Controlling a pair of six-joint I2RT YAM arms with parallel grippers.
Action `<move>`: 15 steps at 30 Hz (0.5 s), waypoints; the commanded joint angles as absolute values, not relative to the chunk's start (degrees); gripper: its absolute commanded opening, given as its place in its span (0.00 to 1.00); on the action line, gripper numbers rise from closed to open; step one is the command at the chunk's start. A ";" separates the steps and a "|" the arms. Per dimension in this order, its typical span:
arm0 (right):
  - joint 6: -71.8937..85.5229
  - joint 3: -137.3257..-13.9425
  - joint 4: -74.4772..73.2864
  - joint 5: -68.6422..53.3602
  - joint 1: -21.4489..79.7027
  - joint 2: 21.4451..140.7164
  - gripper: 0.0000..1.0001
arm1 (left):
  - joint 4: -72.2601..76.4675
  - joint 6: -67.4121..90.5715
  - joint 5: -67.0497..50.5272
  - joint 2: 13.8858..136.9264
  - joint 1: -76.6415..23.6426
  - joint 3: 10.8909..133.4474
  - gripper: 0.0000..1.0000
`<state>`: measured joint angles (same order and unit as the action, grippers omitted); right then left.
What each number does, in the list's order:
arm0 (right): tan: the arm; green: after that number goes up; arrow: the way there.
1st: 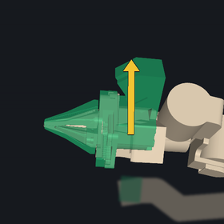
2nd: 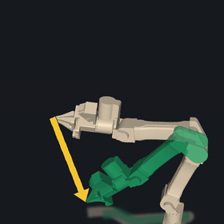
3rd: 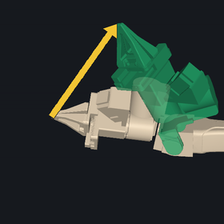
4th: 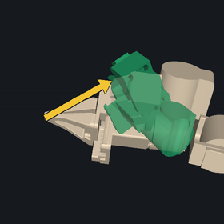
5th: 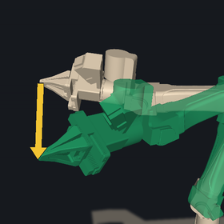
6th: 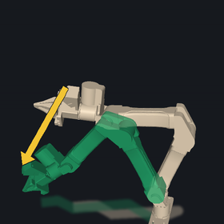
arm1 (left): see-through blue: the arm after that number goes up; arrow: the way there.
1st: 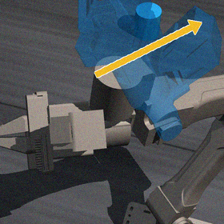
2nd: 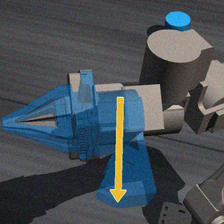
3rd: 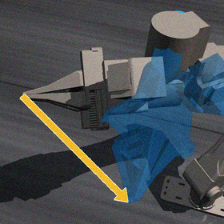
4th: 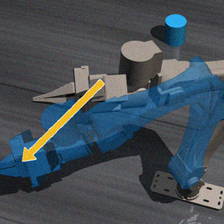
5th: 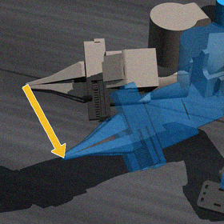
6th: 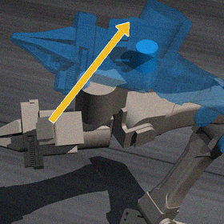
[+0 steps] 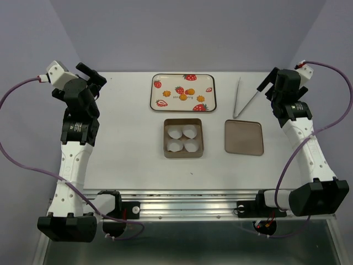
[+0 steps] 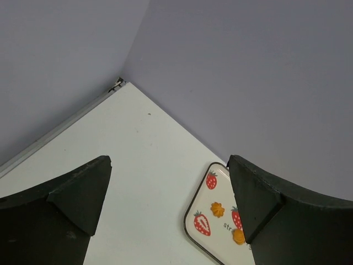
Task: Pack the cookies
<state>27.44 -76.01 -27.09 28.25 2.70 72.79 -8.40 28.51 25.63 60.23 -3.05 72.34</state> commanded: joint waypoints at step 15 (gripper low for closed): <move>21.00 -78.83 -23.47 15.65 2.72 97.63 1.00 | -1.85 27.16 25.75 64.59 -3.08 64.69 0.99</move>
<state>21.30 -74.48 -24.86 18.48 2.70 95.00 -5.10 28.12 25.08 63.53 -3.03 64.45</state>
